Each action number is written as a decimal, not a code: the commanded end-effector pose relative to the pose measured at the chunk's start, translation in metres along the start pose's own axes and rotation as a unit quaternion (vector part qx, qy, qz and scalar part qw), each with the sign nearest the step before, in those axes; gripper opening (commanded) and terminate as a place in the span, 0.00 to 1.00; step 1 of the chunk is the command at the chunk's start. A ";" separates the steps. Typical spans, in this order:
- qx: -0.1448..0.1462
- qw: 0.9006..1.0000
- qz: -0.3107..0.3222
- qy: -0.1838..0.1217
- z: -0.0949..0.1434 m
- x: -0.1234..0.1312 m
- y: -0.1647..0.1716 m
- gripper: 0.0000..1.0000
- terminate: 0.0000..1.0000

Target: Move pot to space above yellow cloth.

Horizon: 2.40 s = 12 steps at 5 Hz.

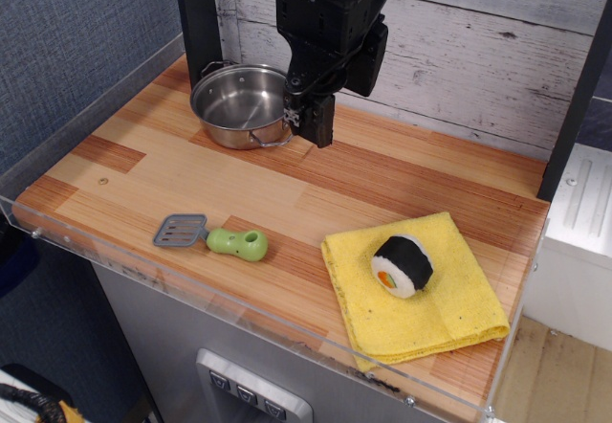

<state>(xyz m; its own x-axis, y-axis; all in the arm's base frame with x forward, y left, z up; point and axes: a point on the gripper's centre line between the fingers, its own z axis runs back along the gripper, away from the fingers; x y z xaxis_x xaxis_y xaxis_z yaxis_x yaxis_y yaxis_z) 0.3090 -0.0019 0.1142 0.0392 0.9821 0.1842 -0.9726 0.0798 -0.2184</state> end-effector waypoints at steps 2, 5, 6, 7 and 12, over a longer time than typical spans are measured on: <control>0.002 0.994 -0.105 0.023 -0.002 0.005 0.002 1.00 0.00; 0.038 0.928 -0.365 0.069 -0.009 0.033 -0.004 1.00 0.00; 0.046 0.896 -0.437 0.066 -0.021 0.058 -0.017 1.00 0.00; 0.044 0.891 -0.450 0.037 -0.029 0.081 -0.024 1.00 0.00; -0.002 0.896 -0.443 0.023 -0.103 0.079 -0.073 1.00 0.00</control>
<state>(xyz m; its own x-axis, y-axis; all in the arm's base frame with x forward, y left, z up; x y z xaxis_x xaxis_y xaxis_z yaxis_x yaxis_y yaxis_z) 0.3981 0.0872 0.0269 0.8091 0.5522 0.2012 -0.5644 0.8255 0.0039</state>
